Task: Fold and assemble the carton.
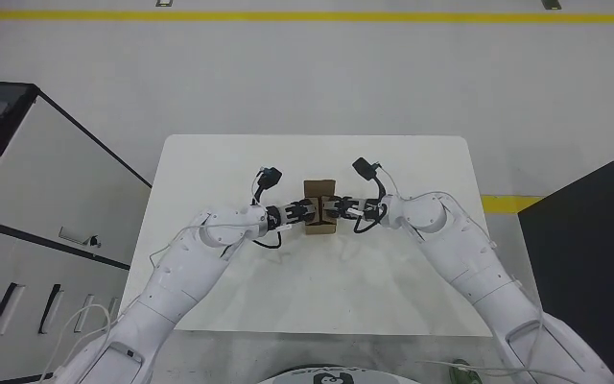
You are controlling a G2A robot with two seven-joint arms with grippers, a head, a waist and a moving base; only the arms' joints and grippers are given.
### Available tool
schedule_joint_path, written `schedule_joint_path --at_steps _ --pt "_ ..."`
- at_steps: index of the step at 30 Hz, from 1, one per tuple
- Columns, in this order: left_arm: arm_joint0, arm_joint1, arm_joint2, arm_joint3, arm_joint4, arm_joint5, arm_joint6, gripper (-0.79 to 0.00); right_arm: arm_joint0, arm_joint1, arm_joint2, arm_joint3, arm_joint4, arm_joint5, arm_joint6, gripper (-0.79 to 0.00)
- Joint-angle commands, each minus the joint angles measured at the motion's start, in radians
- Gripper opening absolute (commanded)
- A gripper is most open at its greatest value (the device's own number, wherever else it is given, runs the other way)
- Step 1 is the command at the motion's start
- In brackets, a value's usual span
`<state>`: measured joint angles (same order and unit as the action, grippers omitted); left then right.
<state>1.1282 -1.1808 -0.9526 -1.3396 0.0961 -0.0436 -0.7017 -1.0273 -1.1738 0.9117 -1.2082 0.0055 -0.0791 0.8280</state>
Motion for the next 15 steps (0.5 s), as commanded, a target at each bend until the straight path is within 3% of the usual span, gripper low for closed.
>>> schedule_joint_path --at_steps 1,15 --pt "0.003 0.000 -0.002 -0.003 0.001 -0.001 0.000 -0.785 -0.003 0.000 0.001 0.001 -0.003 0.004 0.000 -0.785" --pt "0.004 -0.004 -0.005 0.001 -0.004 -0.006 0.002 -0.785 -0.011 0.000 0.011 -0.011 -0.017 0.006 -0.005 -0.785"
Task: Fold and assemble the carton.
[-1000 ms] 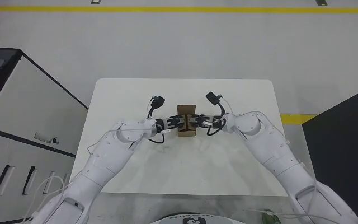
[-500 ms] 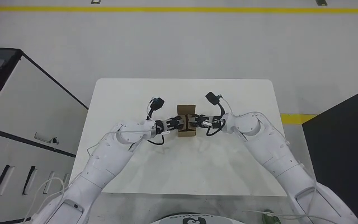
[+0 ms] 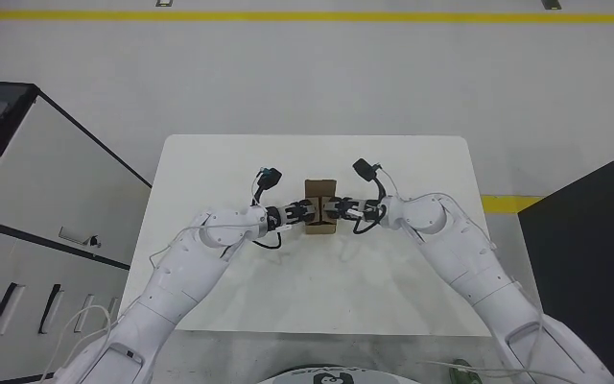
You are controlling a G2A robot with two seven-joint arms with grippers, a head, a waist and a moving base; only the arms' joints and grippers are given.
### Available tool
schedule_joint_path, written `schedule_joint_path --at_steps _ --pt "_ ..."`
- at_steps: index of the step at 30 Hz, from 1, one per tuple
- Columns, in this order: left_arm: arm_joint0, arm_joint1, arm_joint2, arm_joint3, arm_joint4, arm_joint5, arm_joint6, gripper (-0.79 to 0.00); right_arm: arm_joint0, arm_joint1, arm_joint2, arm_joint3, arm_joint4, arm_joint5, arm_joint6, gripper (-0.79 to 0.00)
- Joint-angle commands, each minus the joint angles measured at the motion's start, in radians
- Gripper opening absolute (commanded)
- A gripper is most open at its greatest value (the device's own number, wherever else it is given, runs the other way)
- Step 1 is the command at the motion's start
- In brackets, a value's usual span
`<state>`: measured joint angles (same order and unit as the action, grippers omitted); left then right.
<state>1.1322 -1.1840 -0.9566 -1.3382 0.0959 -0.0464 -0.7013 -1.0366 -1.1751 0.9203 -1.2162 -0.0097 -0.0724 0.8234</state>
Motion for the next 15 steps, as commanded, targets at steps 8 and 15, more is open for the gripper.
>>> schedule_joint_path --at_steps 8,15 --pt "0.002 -0.002 -0.007 -0.001 -0.014 -0.032 0.002 -0.785 -0.014 0.004 0.019 -0.016 -0.005 0.001 -0.006 -0.785" --pt "-0.008 -0.007 0.003 0.015 -0.001 -0.014 0.003 -0.785 -0.007 -0.001 0.006 0.000 -0.015 0.021 -0.001 -0.785"
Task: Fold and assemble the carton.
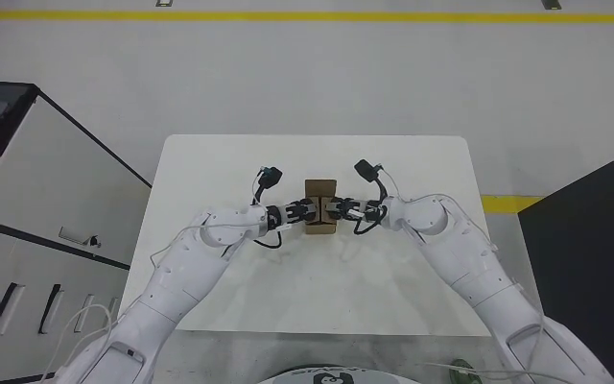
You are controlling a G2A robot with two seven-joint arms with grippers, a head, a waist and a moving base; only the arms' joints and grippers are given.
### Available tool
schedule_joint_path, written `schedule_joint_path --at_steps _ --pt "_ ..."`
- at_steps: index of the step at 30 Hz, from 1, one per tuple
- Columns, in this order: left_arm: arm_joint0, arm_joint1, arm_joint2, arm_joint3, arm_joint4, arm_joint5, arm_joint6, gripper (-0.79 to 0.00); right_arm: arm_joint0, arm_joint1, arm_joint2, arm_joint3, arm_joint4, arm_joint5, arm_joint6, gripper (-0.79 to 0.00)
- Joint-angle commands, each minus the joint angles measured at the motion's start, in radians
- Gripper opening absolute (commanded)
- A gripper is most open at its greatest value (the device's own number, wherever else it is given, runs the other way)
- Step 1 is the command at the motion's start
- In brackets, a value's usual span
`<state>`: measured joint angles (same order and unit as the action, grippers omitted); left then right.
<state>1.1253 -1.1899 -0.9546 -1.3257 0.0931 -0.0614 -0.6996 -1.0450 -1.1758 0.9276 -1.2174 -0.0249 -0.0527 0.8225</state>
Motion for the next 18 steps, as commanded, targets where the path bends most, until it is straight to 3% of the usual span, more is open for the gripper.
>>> schedule_joint_path --at_steps 1,18 --pt "-0.002 -0.001 0.001 0.004 0.001 0.003 0.002 -0.785 0.002 -0.001 -0.002 0.003 0.000 0.001 -0.001 -0.785" --pt "-0.006 -0.006 -0.002 0.011 0.003 0.001 0.002 -0.785 -0.001 -0.002 0.014 0.005 0.009 -0.007 0.009 -0.785"
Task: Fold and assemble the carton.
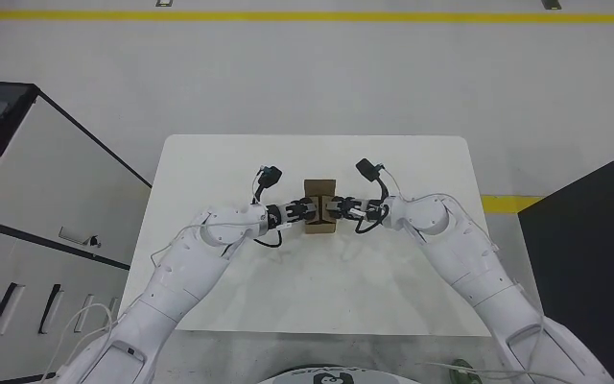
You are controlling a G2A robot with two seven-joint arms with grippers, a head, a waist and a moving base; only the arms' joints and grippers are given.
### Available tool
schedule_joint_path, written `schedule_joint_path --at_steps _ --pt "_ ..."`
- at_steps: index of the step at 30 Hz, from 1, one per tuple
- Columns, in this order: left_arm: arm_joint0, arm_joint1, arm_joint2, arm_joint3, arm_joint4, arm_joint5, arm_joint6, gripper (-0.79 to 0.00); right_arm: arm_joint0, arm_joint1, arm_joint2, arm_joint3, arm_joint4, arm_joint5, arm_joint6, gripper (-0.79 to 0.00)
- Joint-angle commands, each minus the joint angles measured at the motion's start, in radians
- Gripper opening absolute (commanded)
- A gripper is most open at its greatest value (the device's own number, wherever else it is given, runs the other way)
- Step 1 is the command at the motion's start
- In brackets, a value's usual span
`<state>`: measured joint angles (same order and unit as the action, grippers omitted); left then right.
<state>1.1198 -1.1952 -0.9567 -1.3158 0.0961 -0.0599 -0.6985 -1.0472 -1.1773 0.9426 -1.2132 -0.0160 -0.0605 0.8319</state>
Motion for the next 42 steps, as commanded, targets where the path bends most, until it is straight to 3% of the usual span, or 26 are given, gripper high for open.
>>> schedule_joint_path --at_steps 1,13,20,21,22,23,24,25,31,39,42 --pt "-0.002 -0.001 -0.001 0.001 -0.003 0.000 0.001 -0.785 0.003 -0.001 -0.001 0.003 0.001 0.000 0.000 -0.785" --pt "-0.004 -0.004 -0.003 0.008 -0.002 0.010 0.004 -0.785 0.009 -0.004 0.001 0.017 0.004 0.003 0.009 -0.785" --pt "0.008 0.001 -0.029 -0.017 -0.017 -0.037 -0.004 -0.785 0.006 0.001 0.038 0.017 0.062 -0.045 0.040 -0.785" --pt "0.012 0.002 -0.034 -0.028 -0.024 -0.049 -0.014 -0.690 0.003 0.003 0.049 0.015 0.078 -0.056 0.049 -0.785" --pt "0.016 0.005 -0.039 -0.040 -0.027 -0.060 -0.025 0.000 -0.002 0.006 0.062 0.013 0.098 -0.068 0.065 -0.785" --pt "0.018 0.006 -0.042 -0.050 -0.024 -0.067 -0.033 0.000 -0.006 0.009 0.072 0.006 0.122 -0.087 0.100 -0.770" --pt "0.018 0.006 -0.042 -0.050 -0.024 -0.067 -0.033 0.000 -0.008 0.012 0.080 0.002 0.132 -0.104 0.125 -0.249" --pt "0.018 0.006 -0.042 -0.050 -0.024 -0.067 -0.033 0.000 -0.008 0.012 0.080 0.002 0.132 -0.104 0.125 0.000" --pt "0.018 0.006 -0.042 -0.050 -0.024 -0.067 -0.033 0.000 -0.008 0.012 0.080 0.002 0.132 -0.104 0.125 0.000" --pt "0.093 0.026 -0.103 -0.120 -0.087 -0.201 -0.088 0.000 -0.055 0.032 0.176 -0.028 0.264 -0.167 0.180 0.000" --pt "0.095 0.027 -0.106 -0.125 -0.083 -0.207 -0.087 0.000 -0.056 0.033 0.180 -0.029 0.268 -0.169 0.185 0.000"
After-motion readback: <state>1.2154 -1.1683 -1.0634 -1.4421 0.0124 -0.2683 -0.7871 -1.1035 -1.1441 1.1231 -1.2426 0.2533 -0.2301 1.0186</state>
